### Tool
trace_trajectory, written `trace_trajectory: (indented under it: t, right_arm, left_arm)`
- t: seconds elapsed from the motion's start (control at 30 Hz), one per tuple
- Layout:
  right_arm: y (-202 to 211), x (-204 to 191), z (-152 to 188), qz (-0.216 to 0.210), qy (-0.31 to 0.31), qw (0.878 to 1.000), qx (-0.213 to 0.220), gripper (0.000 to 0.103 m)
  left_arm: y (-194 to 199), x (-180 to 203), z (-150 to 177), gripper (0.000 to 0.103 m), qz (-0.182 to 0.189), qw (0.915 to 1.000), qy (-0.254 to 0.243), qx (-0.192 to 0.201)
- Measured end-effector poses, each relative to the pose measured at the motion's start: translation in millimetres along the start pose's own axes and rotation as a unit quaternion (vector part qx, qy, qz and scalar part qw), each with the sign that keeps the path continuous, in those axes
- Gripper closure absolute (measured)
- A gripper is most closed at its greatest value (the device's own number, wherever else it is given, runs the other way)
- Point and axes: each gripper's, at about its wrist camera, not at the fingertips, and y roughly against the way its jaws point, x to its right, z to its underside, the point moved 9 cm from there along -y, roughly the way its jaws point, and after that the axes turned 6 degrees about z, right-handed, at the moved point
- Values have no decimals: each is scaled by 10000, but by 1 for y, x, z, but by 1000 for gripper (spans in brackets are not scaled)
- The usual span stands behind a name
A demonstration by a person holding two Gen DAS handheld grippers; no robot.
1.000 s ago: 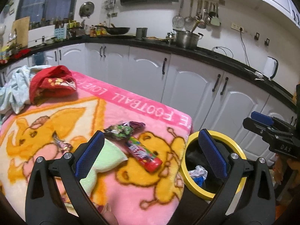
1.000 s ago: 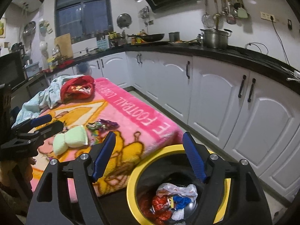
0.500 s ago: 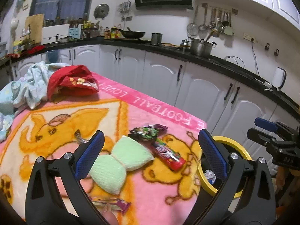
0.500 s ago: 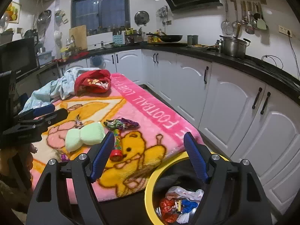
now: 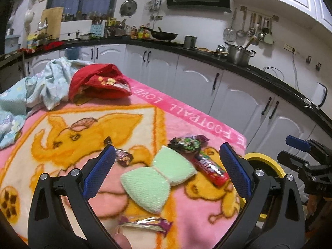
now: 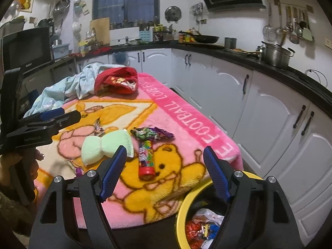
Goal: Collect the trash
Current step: 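Move both tools back over the remaining trash on the blanket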
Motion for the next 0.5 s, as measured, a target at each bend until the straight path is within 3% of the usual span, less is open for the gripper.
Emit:
trace_trajectory:
  t: [0.27,0.5]
  right_arm:
    - [-41,-39,-1,-361,376,9983,-263,30]
    - [-87,-61,-5,-469,641,9952,-576,42]
  left_arm:
    - [-15,-40,5,11,-242,9992,256,-184]
    - [-39,-77,10,11,-378,9967,516,-502]
